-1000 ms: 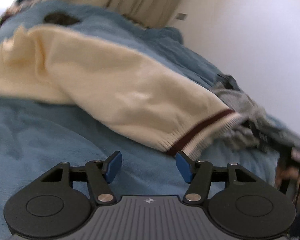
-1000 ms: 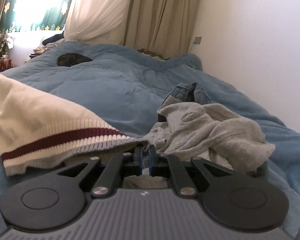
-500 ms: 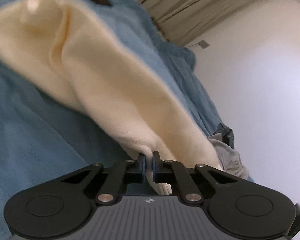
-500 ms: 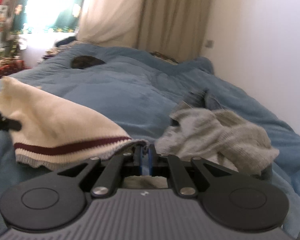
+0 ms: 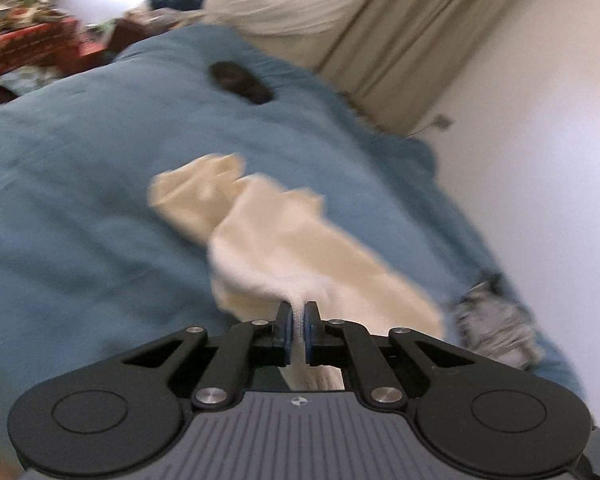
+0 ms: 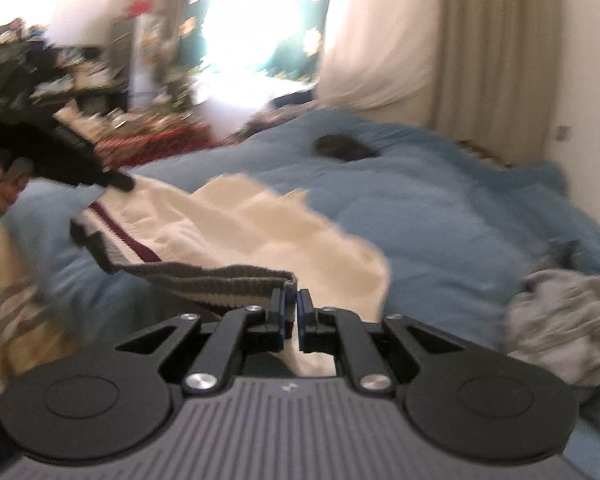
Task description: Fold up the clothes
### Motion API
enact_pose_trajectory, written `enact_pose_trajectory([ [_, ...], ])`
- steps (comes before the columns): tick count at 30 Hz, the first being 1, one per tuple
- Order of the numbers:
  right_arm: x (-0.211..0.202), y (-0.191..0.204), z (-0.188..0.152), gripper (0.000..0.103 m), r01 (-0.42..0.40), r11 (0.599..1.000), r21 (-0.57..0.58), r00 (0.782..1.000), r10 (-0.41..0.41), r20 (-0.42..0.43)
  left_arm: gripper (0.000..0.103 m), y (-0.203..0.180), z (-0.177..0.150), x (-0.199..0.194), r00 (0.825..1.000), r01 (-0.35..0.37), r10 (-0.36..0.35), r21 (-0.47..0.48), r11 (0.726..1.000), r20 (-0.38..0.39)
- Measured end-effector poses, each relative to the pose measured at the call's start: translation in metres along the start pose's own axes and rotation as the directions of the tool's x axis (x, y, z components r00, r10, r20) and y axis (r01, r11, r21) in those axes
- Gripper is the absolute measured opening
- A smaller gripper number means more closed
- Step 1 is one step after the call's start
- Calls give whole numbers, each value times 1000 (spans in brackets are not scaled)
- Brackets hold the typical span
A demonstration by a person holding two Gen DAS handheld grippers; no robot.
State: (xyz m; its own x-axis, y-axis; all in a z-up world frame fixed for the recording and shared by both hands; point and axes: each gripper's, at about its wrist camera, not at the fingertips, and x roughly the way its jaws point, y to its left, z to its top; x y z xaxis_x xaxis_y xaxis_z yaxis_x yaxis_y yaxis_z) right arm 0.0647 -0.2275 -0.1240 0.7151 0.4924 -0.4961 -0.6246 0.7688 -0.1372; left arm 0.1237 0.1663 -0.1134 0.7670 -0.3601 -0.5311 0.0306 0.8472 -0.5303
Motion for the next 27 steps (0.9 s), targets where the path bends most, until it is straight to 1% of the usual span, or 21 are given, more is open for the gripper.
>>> enact_pose_trajectory([
  [1, 3, 8, -5, 6, -15, 1000, -6, 1000, 15, -23, 6, 7, -8, 0, 999, -35, 35, -4, 999, -31],
  [3, 8, 20, -15, 9, -40, 999, 0, 997, 40, -68, 6, 18, -25, 0, 995, -69, 67, -23, 997, -74],
  [4, 7, 23, -19, 9, -44, 999, 14, 996, 45, -78, 8, 21, -32, -2, 994, -77, 76, -20, 997, -83],
  [7, 1, 24, -28, 19, -47, 996, 71, 994, 54, -94, 12, 24, -42, -9, 994, -84, 84, -3, 996, -69],
  [8, -1, 21, -30, 26, -46, 994, 100, 994, 55, -96, 13, 24, -43, -10, 995, -79, 79, 0, 997, -59],
  [9, -2, 15, -31, 29, -44, 989, 138, 993, 58, -100, 18, 25, -43, -9, 995, -75, 75, 1, 997, -58],
  [10, 0, 7, -34, 29, -42, 981, 188, 993, 62, -105, 23, 26, -43, -8, 996, -72, 72, 2, 997, -57],
  [11, 1, 0, -37, 29, -44, 967, 250, 991, 73, -109, 25, 30, -42, -3, 996, -71, 71, 0, 997, -56],
  [13, 5, -15, -44, 30, -59, 927, 371, 988, 108, -112, 26, 32, -42, -2, 996, -73, 73, -7, 997, -58],
  [15, 11, -21, -51, 30, -71, 886, 459, 983, 141, -120, 26, 34, -42, -4, 996, -73, 72, -16, 997, -58],
  [17, 19, -24, -56, 32, -76, 851, 519, 976, 169, -134, 26, 35, -43, -8, 996, -72, 70, -25, 997, -55],
  [19, 27, -26, -58, 41, -80, 824, 560, 972, 189, -139, 27, 36, -44, -10, 996, -74, 73, -23, 997, -50],
  [21, 35, -27, -58, 54, -83, 806, 586, 968, 205, -144, 31, 35, -45, -12, 995, -88, 88, -6, 996, -41],
  [22, 39, -27, -57, 56, -83, 802, 592, 967, 209, -148, 34, 34, -46, -12, 994, -101, 101, 8, 995, -34],
  [23, 43, -26, -56, 56, -80, 802, 591, 966, 208, -151, 35, 32, -46, -12, 993, -113, 114, 24, 993, -30],
  [25, 49, -24, -55, 56, -77, 805, 589, 967, 203, -152, 37, 31, -48, -12, 993, -115, 116, 34, 993, -30],
  [26, 51, -23, -54, 52, -73, 806, 587, 969, 197, -151, 37, 31, -49, -11, 993, -112, 113, 36, 993, -31],
  [27, 53, -21, -53, 30, -65, 815, 575, 971, 185, -152, 37, 31, -49, -11, 993, -109, 110, 34, 993, -35],
])
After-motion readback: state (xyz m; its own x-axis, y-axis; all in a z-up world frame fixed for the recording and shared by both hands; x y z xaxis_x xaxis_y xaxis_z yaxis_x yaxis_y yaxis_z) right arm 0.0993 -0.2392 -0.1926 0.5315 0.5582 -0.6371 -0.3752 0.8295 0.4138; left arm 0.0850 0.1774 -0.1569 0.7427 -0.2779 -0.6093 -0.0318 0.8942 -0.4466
